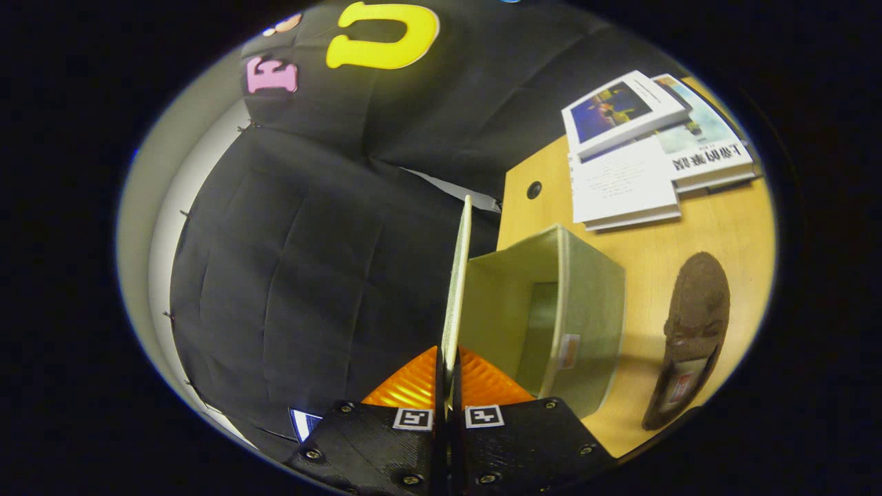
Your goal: Open the storage box then place both shoes into the box .Put the left shoe in first, then the right shoe, with the right side of both shoes facing outward in a uniform manner.
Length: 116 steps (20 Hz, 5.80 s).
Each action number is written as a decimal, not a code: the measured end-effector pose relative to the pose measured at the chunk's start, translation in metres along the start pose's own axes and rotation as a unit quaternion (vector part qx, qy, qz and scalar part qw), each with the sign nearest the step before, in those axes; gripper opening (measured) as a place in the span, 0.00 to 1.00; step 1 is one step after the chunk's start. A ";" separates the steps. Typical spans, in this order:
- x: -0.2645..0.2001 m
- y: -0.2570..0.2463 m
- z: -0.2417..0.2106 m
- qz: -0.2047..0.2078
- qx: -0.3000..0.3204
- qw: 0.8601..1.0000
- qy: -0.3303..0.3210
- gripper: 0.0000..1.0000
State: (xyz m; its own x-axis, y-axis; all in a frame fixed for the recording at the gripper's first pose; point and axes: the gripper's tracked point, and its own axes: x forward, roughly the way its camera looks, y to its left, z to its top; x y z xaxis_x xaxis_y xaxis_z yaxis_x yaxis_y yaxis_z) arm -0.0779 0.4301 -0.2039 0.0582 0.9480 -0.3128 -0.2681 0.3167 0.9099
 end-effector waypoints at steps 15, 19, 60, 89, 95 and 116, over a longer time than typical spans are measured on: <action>0.144 0.129 -0.032 0.029 -0.072 0.996 0.051 0.05; 0.170 0.132 -0.037 0.016 -0.123 0.991 0.057 0.11; -0.128 -0.092 0.019 -0.300 -0.276 0.908 -0.102 0.96; -0.069 -0.293 -0.034 -0.402 -0.125 0.906 0.045 0.57; -0.079 -0.271 -0.027 -0.421 -0.118 0.899 0.018 0.00; -0.084 -0.086 0.044 -0.343 -0.132 0.929 -0.039 0.00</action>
State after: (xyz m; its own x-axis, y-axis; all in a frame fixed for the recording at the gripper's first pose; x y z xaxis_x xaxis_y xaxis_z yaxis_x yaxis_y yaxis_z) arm -0.0174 0.3244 -0.2433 0.3698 0.5277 -0.7647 -0.3672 0.8391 0.4014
